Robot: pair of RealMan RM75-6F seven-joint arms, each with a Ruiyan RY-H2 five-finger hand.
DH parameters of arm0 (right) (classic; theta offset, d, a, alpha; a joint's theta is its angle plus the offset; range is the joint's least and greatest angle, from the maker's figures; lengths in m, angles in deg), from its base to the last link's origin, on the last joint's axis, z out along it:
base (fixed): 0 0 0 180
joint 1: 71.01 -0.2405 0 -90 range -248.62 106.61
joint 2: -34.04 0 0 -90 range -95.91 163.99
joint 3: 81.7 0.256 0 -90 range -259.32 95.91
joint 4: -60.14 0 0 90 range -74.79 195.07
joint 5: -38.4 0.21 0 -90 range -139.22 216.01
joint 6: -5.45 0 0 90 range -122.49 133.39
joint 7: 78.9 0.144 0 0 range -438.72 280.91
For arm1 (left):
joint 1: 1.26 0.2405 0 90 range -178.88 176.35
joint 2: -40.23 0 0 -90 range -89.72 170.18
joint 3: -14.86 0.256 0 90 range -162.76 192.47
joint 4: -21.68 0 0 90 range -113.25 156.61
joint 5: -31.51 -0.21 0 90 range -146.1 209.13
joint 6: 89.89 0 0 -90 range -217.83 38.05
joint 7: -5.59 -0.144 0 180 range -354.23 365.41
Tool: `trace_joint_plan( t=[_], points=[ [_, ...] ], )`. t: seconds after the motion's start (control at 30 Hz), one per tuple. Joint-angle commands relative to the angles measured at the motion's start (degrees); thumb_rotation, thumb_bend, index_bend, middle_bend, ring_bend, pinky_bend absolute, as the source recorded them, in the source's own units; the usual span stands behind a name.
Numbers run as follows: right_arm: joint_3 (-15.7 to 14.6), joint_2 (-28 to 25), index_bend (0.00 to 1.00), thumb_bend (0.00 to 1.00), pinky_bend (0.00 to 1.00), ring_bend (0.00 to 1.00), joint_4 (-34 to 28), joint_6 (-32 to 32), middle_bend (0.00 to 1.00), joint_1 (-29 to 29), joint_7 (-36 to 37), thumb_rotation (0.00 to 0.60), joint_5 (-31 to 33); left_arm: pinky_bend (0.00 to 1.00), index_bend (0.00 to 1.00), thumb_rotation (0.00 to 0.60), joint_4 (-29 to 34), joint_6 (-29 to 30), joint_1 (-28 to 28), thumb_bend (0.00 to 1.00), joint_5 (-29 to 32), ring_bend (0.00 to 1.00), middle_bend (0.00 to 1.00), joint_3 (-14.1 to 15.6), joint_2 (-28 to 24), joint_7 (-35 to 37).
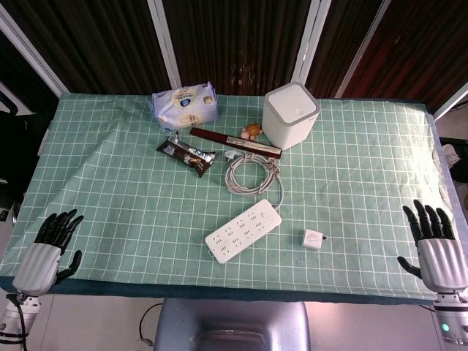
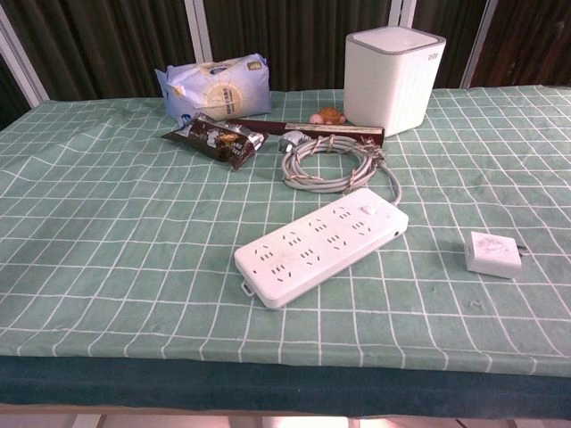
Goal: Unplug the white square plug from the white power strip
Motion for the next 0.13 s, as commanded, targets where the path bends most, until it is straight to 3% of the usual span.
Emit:
trace_joint_plan(
  t=[0.03,0.13],
  points=[
    [0.72,0.16,0.0,0.13,0.0,0.0,0.53,-1.13,0.0,0.1,-0.58,0.6,0.4,0.02,0.0,0.6,-1.0,4.35,1.46,0.49,-2.32,0.0,0.0,-1.06,-0.21,2.1],
    [1.12,0.41,0.0,0.13,0.0,0.0,0.37,-1.38,0.0,0.37,-1.1,0.6,0.22,0.02,0.0,0.6,-1.81,4.36,1.82,0.49,-3.69,0.0,0.0,-0.88,-0.06,2.36]
  ],
)
